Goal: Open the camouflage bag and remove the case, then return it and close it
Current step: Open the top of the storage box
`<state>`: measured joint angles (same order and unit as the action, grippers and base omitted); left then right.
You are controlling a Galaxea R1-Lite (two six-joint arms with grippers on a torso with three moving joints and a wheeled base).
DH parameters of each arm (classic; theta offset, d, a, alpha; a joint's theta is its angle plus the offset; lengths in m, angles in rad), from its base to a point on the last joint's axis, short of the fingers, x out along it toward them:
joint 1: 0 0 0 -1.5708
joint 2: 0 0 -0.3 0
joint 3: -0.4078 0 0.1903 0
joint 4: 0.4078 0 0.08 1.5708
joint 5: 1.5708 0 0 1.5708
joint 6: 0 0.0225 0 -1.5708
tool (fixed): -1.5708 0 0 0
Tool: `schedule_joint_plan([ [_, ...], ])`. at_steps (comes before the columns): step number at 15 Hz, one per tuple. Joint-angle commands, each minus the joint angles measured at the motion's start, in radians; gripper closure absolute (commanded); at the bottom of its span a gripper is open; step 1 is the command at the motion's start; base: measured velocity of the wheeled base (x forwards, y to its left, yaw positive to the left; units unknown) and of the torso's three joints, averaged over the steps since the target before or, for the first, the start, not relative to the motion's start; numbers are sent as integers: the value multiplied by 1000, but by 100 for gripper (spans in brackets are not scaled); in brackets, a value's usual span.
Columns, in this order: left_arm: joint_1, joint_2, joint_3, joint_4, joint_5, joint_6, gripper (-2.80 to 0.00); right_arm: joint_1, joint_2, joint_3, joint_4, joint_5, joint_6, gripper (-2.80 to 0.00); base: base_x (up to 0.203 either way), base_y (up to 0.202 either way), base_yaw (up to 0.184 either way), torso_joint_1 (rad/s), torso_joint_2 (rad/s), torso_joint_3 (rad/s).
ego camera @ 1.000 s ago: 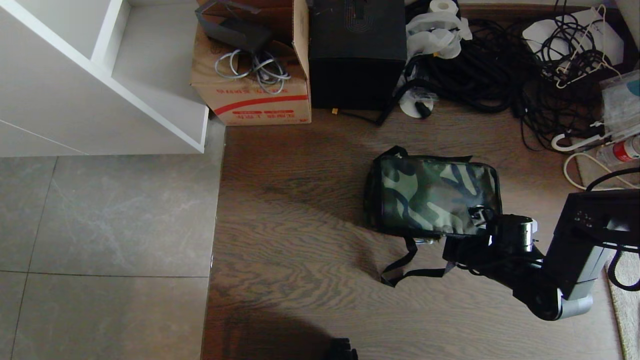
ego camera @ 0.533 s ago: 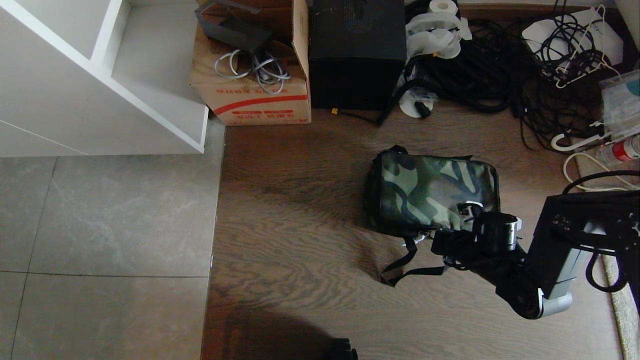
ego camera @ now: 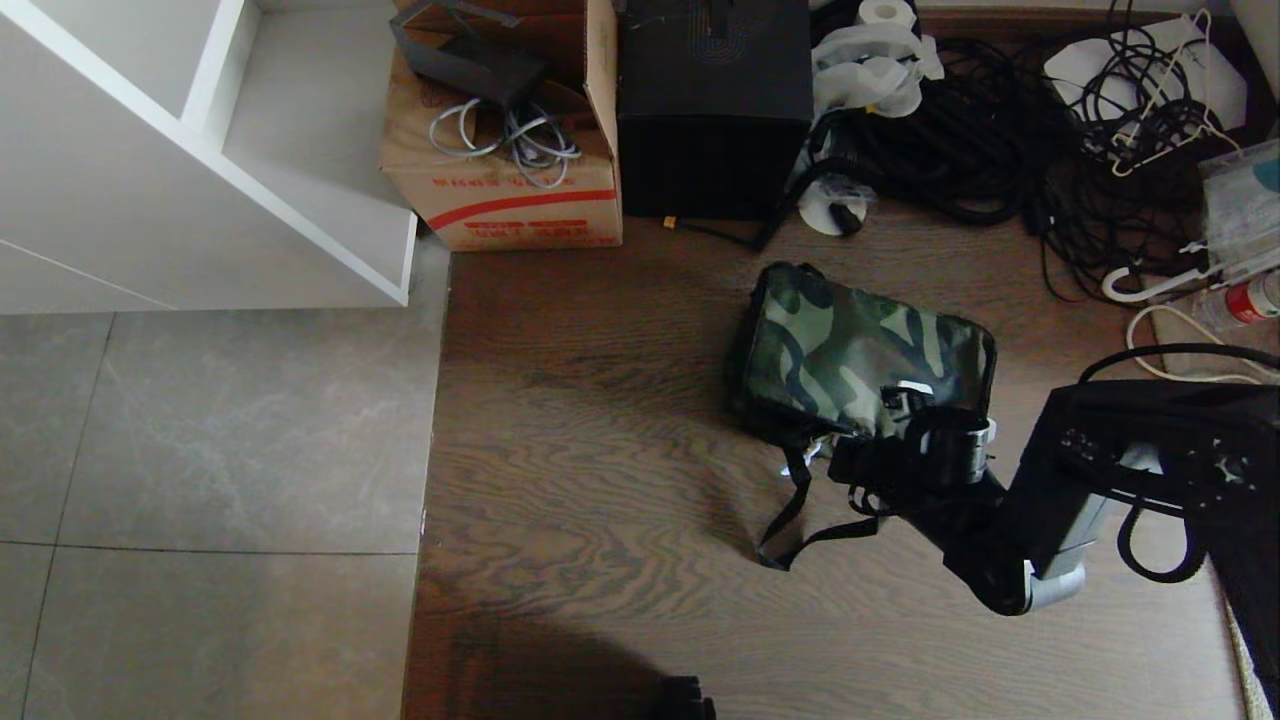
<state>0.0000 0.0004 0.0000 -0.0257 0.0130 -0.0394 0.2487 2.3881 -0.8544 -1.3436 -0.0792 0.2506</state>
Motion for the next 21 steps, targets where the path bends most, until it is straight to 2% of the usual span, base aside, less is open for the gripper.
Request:
schedule_joint_plan([
  [1,1,0,9,0,1,-1,0,15,-7,-40,-6,-19,-4,0,0,0,0,0,0,0],
  [3,1,0,9,0,1,-1,0,28,-6,-71,-13,-21,-3,0,0,0,0,0,0,0],
  [5,1,1,9,0,1,-1,0,42,-4,-94,-12,-75,4,0,0,0,0,0,0,0],
  [10,0,0,9,0,1,-1,0,40,-57,24,-9,-65,13,0,0,0,0,0,0,0],
  [15,0,0,9,0,1,-1,0,32,-236,322,43,158,15,0,0,0,0,0,0,0],
  [21,0,0,9,0,1,-1,0,-86,-500,468,203,399,13,0,0,0,0,0,0,0],
])
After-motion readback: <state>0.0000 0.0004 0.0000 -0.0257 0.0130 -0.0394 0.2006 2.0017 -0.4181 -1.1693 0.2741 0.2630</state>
